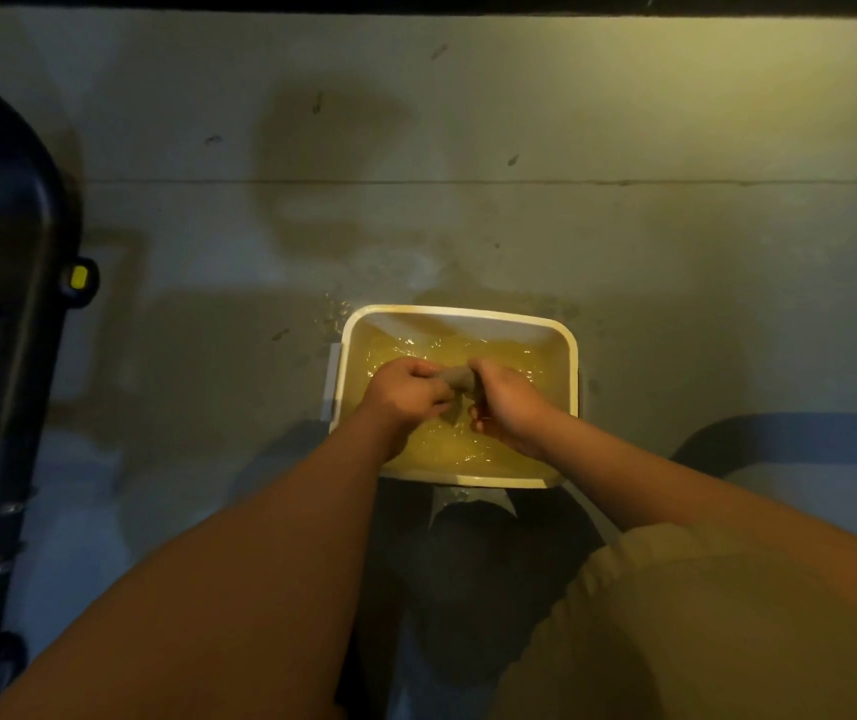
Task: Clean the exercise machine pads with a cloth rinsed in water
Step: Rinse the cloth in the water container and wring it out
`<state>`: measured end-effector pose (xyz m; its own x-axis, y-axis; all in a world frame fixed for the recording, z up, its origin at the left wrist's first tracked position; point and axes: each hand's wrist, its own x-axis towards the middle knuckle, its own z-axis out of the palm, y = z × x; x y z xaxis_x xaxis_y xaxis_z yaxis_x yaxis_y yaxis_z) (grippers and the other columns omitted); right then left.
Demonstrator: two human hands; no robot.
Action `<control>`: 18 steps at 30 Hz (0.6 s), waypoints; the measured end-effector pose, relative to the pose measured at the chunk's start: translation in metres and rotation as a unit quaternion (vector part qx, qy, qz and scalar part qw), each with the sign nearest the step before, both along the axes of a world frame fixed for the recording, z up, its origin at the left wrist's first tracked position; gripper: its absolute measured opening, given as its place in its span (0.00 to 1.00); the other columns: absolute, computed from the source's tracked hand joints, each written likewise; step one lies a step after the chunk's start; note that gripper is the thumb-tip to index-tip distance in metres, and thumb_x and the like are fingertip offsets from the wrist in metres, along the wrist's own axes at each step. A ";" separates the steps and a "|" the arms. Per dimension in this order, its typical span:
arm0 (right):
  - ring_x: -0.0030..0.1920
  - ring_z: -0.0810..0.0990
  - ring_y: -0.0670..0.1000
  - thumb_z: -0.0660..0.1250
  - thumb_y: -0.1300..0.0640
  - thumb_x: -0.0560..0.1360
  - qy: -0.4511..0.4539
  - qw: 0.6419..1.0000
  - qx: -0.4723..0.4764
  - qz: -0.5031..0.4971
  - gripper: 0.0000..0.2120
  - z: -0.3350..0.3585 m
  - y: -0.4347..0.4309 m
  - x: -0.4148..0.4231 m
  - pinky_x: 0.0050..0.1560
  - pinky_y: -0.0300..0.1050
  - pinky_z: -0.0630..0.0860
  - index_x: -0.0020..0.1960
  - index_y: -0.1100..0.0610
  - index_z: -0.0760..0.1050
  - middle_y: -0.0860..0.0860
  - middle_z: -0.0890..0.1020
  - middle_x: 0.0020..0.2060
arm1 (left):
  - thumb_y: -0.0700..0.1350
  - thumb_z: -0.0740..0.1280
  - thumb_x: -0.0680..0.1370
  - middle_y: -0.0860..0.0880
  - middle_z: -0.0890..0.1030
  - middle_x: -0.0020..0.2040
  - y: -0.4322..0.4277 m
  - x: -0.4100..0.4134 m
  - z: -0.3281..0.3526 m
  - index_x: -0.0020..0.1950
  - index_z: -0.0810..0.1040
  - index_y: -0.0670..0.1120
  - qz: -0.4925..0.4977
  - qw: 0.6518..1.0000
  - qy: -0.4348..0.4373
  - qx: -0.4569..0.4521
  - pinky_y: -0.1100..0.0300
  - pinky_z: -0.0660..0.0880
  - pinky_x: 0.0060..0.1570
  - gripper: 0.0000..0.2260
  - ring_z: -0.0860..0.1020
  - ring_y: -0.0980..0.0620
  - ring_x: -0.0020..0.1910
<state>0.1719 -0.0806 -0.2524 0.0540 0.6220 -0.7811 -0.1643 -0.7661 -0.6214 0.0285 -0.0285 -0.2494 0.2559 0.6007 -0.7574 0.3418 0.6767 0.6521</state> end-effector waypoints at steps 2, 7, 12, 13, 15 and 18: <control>0.39 0.71 0.52 0.52 0.47 0.86 -0.049 0.998 -0.015 0.032 0.18 -0.001 0.001 -0.002 0.41 0.47 0.71 0.54 0.57 0.74 0.55 0.74 0.40 | 0.29 0.67 0.76 0.38 0.79 0.54 0.000 0.005 0.007 0.55 0.76 0.37 0.066 0.995 -0.060 -0.040 0.58 0.82 0.45 0.09 0.82 0.43 0.52; 0.39 0.73 0.50 0.54 0.40 0.85 -0.008 0.999 -0.020 0.030 0.23 0.000 0.002 -0.003 0.39 0.44 0.72 0.61 0.58 0.73 0.54 0.76 0.41 | 0.26 0.61 0.78 0.37 0.75 0.52 0.003 -0.001 0.015 0.48 0.72 0.39 0.171 0.962 -0.167 -0.133 0.50 0.82 0.53 0.09 0.79 0.39 0.56; 0.37 0.76 0.52 0.63 0.47 0.84 -0.134 0.984 0.061 0.104 0.17 -0.007 0.008 0.007 0.41 0.47 0.76 0.49 0.61 0.78 0.54 0.79 0.37 | 0.36 0.69 0.79 0.38 0.78 0.58 0.004 -0.008 0.016 0.68 0.70 0.45 -0.018 1.000 0.023 -0.004 0.53 0.82 0.48 0.19 0.80 0.45 0.52; 0.39 0.77 0.52 0.64 0.50 0.83 -0.131 0.984 0.060 0.101 0.14 -0.008 0.011 0.011 0.43 0.47 0.77 0.51 0.61 0.78 0.54 0.80 0.39 | 0.38 0.69 0.80 0.40 0.79 0.56 0.004 -0.008 0.017 0.70 0.69 0.47 -0.102 0.991 0.073 0.054 0.55 0.81 0.47 0.20 0.80 0.46 0.50; 0.42 0.80 0.52 0.65 0.55 0.83 -0.049 0.996 0.033 0.062 0.10 -0.005 0.019 0.016 0.45 0.46 0.79 0.57 0.62 0.76 0.55 0.81 0.44 | 0.38 0.66 0.80 0.43 0.78 0.57 0.004 -0.001 0.022 0.75 0.66 0.48 -0.228 0.959 0.096 0.140 0.60 0.76 0.44 0.24 0.77 0.49 0.49; 0.51 0.82 0.52 0.60 0.62 0.85 0.119 0.992 -0.017 0.029 0.09 0.002 0.028 0.027 0.56 0.46 0.81 0.62 0.63 0.75 0.57 0.82 0.52 | 0.37 0.64 0.80 0.46 0.76 0.60 0.010 0.013 0.030 0.75 0.66 0.46 -0.371 0.900 0.119 0.197 0.61 0.72 0.48 0.24 0.75 0.49 0.55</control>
<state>0.1990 -0.0522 -0.2500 -0.1702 0.5910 -0.7885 -0.2590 -0.7989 -0.5429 0.0419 -0.0184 -0.2193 0.5564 0.5645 -0.6098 0.7655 -0.0628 0.6403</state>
